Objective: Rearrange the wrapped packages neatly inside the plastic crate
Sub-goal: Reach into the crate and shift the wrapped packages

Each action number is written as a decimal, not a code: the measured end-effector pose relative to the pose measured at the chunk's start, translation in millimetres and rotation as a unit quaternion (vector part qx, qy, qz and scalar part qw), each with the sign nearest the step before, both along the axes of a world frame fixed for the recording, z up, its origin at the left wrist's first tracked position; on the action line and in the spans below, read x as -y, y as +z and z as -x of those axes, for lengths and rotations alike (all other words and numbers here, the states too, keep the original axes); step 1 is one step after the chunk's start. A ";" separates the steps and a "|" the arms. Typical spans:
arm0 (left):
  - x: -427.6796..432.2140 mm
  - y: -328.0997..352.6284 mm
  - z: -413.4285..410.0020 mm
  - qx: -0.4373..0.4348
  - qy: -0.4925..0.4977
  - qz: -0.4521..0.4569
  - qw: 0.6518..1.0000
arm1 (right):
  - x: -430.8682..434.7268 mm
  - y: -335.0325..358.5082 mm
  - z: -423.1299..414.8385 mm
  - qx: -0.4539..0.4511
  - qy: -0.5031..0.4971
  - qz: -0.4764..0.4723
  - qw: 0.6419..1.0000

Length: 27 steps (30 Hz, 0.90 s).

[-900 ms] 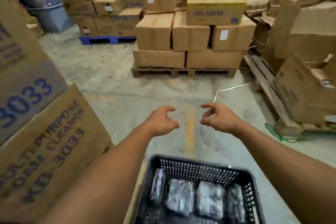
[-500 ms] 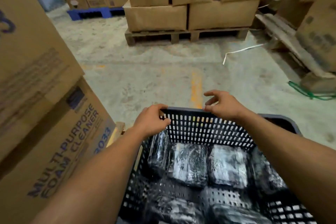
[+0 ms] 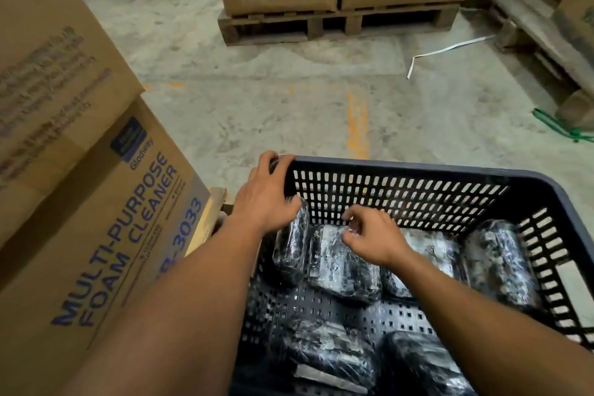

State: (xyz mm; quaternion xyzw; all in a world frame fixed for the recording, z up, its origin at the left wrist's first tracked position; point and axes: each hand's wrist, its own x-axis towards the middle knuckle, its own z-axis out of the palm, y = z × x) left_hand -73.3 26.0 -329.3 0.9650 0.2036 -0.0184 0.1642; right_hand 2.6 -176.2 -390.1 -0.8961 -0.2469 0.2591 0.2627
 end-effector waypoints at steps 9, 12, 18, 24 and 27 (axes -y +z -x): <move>-5.1 -13.0 -8.9 0.002 0.007 -0.004 1.000 | 6.5 -97.2 39.1 0.099 0.123 0.121 0.980; -7.8 -15.9 -10.2 0.016 0.008 0.002 1.000 | 7.3 -108.0 40.6 0.123 0.150 0.141 0.971; -9.0 -20.0 -10.2 0.020 0.009 -0.002 1.000 | 11.4 -104.7 30.0 0.152 0.175 0.140 0.963; -7.7 -19.5 -8.7 0.013 0.011 0.000 1.000 | 31.6 -86.8 20.8 0.204 0.195 0.133 0.950; -7.1 -18.6 -7.3 0.011 0.011 -0.002 1.000 | 37.8 -87.3 31.1 0.238 0.156 0.117 0.951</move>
